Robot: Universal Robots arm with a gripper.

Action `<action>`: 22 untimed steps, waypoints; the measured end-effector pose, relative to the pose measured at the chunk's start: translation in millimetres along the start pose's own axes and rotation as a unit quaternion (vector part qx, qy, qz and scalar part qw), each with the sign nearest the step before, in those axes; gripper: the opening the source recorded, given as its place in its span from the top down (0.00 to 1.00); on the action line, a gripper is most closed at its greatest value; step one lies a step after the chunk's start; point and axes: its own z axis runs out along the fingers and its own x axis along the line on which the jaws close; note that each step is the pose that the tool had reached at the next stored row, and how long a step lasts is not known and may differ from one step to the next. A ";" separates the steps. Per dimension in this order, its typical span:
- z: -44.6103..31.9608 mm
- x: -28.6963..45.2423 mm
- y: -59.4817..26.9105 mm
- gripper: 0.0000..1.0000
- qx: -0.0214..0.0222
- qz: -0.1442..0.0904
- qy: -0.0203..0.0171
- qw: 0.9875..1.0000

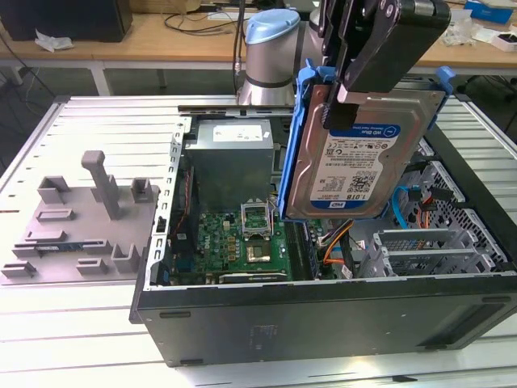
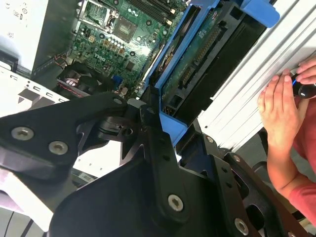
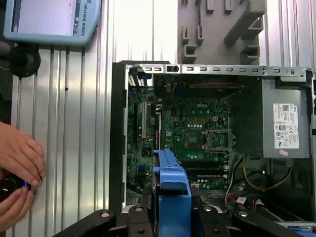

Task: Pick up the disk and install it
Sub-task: 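Insert the disk into the insertion slot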

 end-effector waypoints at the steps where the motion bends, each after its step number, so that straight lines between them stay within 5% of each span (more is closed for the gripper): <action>1: 0.0 0.0 -0.1 0.64 0.000 0.000 0.000 1.000; 7: -0.1 0.1 0.0 0.64 0.000 0.000 -0.001 1.000; 10: 0.0 0.3 -0.1 0.64 0.000 -0.001 -0.007 1.000; 15: 0.0 1.3 -0.1 0.64 0.001 -0.001 -0.010 1.000; 18: 0.0 3.3 -0.1 0.64 0.003 -0.002 -0.018 1.000; 22: 0.0 8.1 -0.2 0.64 0.004 -0.002 -0.020 1.000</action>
